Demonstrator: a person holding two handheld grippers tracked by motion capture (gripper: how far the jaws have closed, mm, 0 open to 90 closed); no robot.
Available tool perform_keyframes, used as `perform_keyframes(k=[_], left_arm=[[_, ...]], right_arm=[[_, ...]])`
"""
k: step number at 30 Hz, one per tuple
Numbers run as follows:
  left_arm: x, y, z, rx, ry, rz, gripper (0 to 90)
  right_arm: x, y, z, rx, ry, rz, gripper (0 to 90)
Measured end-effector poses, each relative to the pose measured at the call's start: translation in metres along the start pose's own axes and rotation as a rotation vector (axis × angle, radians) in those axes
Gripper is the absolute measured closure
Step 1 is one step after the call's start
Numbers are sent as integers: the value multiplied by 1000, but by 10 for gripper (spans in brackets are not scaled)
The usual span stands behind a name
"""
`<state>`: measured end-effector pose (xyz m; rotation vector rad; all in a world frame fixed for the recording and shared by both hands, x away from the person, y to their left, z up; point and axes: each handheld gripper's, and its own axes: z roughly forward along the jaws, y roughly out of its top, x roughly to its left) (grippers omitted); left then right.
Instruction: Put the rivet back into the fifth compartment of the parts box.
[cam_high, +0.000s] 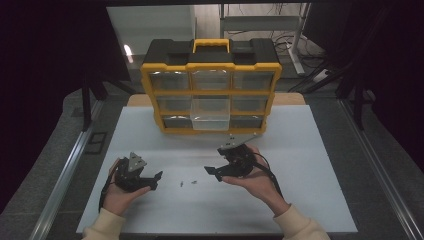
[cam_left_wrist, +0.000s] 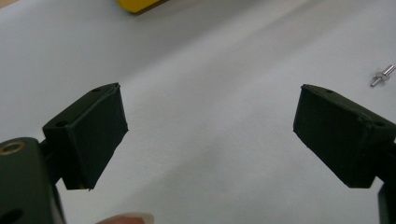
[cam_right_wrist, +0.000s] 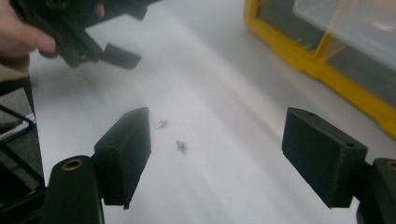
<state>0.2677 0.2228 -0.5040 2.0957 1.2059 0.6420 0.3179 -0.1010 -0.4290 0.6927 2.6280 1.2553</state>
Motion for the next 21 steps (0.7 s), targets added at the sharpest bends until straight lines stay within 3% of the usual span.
perform_keyframes(k=[9,21], left_arm=[[0,0,0,-1,-2,-1,101],[0,0,0,-1,-2,0,101]], right_arm=[[7,-5,18,43,16,-16,242],[3,-10,39,90,21,-16,243]])
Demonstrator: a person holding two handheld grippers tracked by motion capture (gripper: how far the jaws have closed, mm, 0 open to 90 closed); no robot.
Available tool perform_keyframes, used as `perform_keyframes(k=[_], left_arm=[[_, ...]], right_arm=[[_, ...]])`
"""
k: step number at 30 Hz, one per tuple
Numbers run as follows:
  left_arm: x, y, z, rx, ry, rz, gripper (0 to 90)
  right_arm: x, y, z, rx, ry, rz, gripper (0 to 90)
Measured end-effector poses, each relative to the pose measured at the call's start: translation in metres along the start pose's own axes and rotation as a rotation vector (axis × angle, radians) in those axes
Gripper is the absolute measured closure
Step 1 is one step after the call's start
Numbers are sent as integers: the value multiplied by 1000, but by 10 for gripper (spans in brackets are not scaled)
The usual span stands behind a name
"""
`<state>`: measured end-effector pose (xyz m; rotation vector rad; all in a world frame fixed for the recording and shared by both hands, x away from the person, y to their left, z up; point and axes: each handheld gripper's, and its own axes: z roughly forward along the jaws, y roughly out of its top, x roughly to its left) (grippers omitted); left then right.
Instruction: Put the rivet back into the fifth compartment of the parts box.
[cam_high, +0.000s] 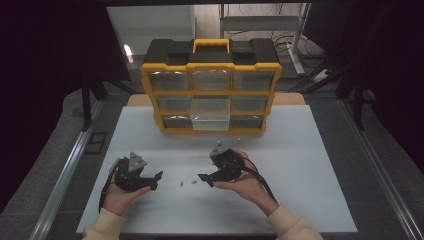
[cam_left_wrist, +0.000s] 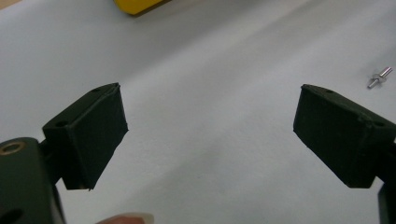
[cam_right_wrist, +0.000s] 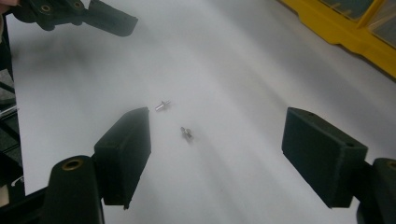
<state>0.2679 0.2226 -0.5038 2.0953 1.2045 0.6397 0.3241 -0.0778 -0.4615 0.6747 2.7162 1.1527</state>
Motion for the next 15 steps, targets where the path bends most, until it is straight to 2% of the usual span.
perform_keyframes(k=[15], left_arm=[[1,0,0,1,-1,2,101]], right_arm=[[2,0,26,53,17,-7,250]])
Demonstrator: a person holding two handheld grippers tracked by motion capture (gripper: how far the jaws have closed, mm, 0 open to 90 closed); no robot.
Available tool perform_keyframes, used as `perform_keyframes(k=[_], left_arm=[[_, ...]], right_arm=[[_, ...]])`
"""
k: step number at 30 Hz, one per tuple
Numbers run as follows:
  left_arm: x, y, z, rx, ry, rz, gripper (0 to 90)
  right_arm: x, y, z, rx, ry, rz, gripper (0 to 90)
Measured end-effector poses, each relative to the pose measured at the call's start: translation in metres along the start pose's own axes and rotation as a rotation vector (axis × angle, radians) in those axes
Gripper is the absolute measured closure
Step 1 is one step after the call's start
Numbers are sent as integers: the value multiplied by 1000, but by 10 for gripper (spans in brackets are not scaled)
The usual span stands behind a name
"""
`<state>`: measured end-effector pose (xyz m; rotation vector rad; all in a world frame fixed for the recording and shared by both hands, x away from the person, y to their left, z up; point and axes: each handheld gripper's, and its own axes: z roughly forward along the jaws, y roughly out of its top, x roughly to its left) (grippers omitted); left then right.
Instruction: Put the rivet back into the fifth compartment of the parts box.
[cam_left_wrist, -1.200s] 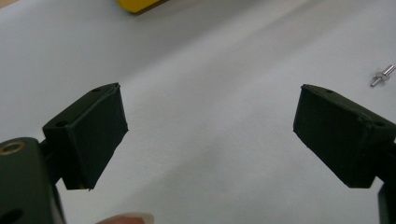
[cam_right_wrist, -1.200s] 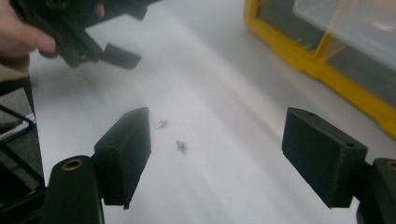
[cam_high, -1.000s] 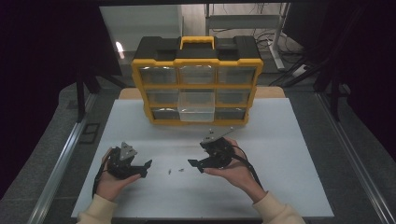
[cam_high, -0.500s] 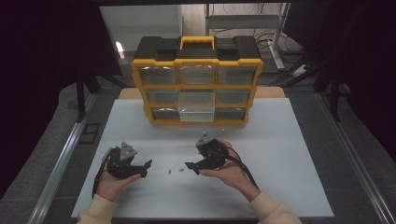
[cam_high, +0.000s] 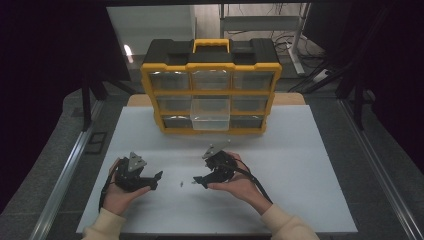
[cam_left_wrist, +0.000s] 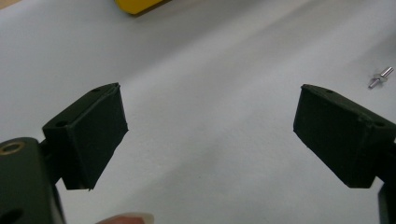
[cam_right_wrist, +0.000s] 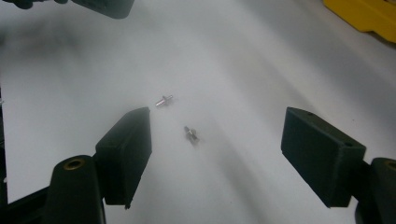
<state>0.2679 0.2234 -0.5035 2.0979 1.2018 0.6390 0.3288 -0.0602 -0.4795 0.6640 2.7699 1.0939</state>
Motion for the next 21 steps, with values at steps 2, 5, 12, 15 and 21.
perform_keyframes(k=[2,5,12,15,21], left_arm=[[0,0,0,2,0,3,101],[-1,0,0,3,1,4,101],[-1,0,1,4,0,5,101],[-1,0,1,4,0,4,101],[-1,0,1,4,0,2,101]], right_arm=[[0,0,2,5,3,-5,251],[2,0,6,16,3,-7,251],[3,1,16,42,-1,-17,252],[4,1,20,55,-1,-28,253],[4,3,29,71,-5,-27,262]])
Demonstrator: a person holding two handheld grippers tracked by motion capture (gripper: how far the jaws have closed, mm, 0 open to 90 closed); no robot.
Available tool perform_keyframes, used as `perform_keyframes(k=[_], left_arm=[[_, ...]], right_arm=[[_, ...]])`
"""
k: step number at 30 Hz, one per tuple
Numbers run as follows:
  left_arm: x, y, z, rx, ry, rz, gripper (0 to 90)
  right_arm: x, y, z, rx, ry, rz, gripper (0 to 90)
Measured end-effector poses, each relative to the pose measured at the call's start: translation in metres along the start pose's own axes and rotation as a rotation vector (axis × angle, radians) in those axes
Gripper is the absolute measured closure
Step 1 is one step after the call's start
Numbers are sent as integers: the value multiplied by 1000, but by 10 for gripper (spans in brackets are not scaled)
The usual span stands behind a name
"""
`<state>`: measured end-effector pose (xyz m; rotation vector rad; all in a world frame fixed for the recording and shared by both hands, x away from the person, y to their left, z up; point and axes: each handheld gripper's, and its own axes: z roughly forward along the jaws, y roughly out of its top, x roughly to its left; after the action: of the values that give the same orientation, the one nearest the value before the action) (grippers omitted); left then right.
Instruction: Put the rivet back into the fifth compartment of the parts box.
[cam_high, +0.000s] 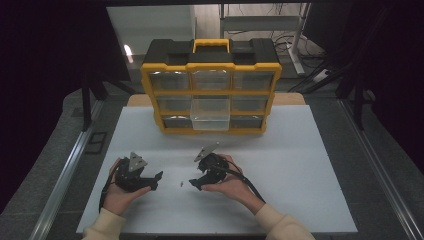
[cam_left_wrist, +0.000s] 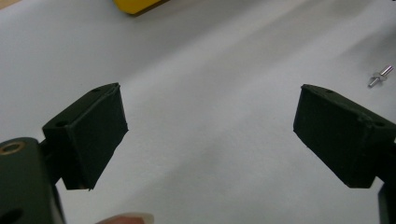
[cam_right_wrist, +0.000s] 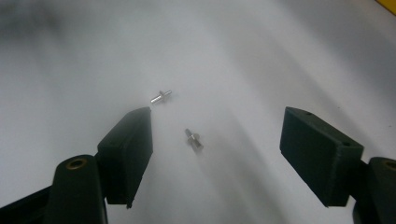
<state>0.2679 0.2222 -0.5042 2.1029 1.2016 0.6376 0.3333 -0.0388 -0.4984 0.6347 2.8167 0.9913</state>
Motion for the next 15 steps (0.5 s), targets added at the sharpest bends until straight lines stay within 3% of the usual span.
perform_keyframes(k=[15], left_arm=[[1,-1,0,0,4,1,100]], right_arm=[[4,2,21,61,-20,-32,344]])
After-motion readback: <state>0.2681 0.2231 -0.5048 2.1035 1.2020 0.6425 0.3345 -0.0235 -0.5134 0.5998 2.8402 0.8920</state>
